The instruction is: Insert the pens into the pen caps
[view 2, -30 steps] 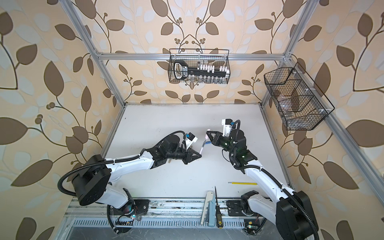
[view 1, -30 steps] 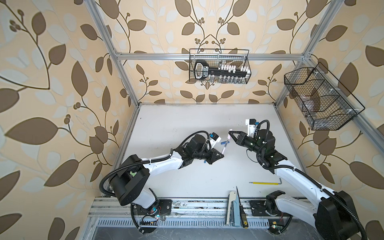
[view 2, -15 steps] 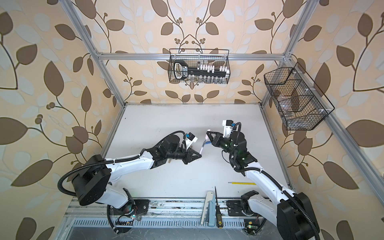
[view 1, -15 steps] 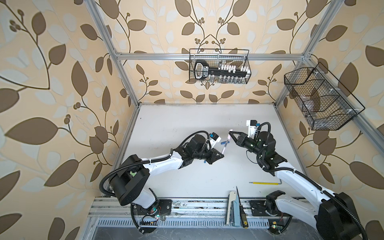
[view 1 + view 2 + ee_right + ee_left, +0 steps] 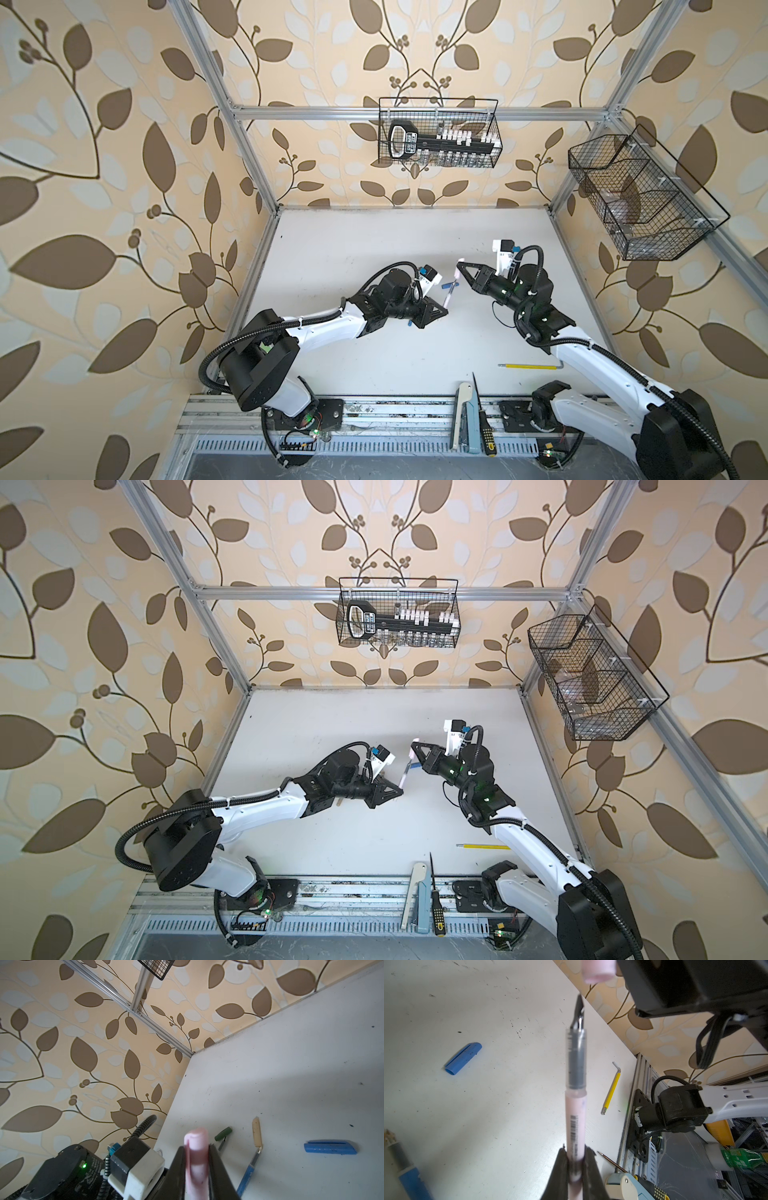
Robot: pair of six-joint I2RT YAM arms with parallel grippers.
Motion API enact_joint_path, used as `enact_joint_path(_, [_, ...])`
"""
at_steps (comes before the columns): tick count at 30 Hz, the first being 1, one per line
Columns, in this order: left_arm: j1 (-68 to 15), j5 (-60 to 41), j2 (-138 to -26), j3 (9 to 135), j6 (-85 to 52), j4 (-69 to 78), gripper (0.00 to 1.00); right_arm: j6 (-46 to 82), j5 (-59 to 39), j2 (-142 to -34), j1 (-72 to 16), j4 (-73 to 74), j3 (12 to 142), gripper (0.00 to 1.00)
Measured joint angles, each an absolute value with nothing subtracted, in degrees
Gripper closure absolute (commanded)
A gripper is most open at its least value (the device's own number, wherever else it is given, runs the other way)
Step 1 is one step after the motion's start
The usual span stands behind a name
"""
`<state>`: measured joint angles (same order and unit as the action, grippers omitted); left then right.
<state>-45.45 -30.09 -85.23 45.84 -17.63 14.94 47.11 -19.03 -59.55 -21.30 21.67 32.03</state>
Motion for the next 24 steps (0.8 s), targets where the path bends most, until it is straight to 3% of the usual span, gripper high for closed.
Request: enact_joint_path(24, [-45.5, -30.1, -85.2, 45.6, -18.3, 15.7, 1.0, 47.8, -16.4, -58.6, -22.9, 25.5, 27.7, 0.81])
